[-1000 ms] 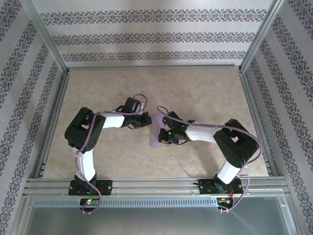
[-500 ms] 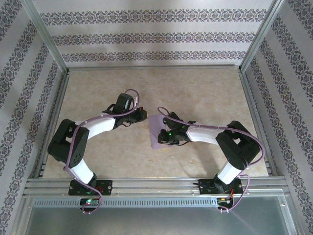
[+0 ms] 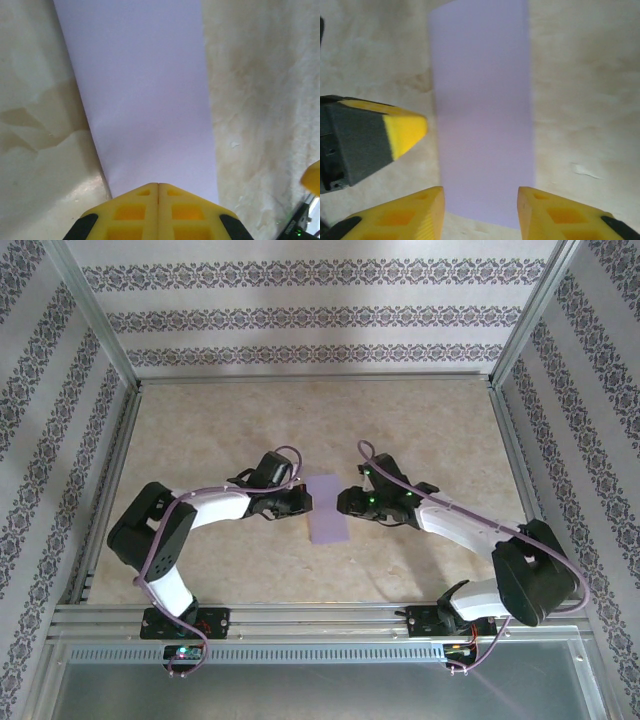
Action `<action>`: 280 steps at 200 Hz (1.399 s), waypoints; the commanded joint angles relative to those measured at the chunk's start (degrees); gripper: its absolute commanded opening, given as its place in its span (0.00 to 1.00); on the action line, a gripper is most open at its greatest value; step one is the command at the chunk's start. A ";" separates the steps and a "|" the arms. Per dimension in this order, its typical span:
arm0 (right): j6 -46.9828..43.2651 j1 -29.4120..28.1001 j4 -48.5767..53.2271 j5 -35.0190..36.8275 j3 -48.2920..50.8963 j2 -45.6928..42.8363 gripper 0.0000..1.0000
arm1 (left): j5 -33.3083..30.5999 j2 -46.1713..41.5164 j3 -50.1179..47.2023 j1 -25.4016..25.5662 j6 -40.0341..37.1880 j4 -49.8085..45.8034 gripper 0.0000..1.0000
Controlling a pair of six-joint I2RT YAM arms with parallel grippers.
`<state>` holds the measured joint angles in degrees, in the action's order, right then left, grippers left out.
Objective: Fold a paper plane with a square sheet of paper (fold left side to right side)
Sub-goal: Fold the triangle a second time at the center of the table.
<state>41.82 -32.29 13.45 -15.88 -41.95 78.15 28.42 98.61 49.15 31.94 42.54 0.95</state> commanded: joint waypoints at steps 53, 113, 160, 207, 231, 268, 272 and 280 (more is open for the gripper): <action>-3.03 5.77 9.99 -4.77 4.47 -4.34 0.50 | -2.11 3.19 2.75 0.58 0.41 -5.06 0.00; -2.90 6.45 11.59 -10.59 3.37 -1.66 0.39 | -3.62 4.25 3.98 0.58 -1.65 -8.60 0.00; -2.71 5.36 10.94 -12.73 2.93 1.09 0.35 | -2.57 6.37 4.74 0.60 -2.37 -9.10 0.00; -0.33 3.42 5.89 -13.78 3.15 4.46 0.43 | -3.28 6.73 4.84 0.60 -3.17 -10.09 0.00; 1.19 3.29 1.83 -15.32 3.19 6.35 0.45 | -3.20 6.92 4.96 0.61 -3.30 -10.14 0.00; 2.82 3.11 -2.53 -16.72 3.28 9.60 0.44 | -3.20 6.81 5.00 0.59 -3.36 -10.09 0.00; 2.89 3.12 -2.87 -16.80 3.24 9.86 0.44 | -3.20 6.80 5.06 0.62 -3.39 -10.09 0.00; 3.17 3.04 -3.59 -16.90 3.28 10.22 0.44 | -3.33 6.83 5.01 0.64 -3.35 -10.12 0.00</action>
<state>43.18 -28.67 13.82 -31.05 -38.13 87.00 26.50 103.68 53.69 32.18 40.51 -5.50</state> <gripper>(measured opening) 0.445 0.052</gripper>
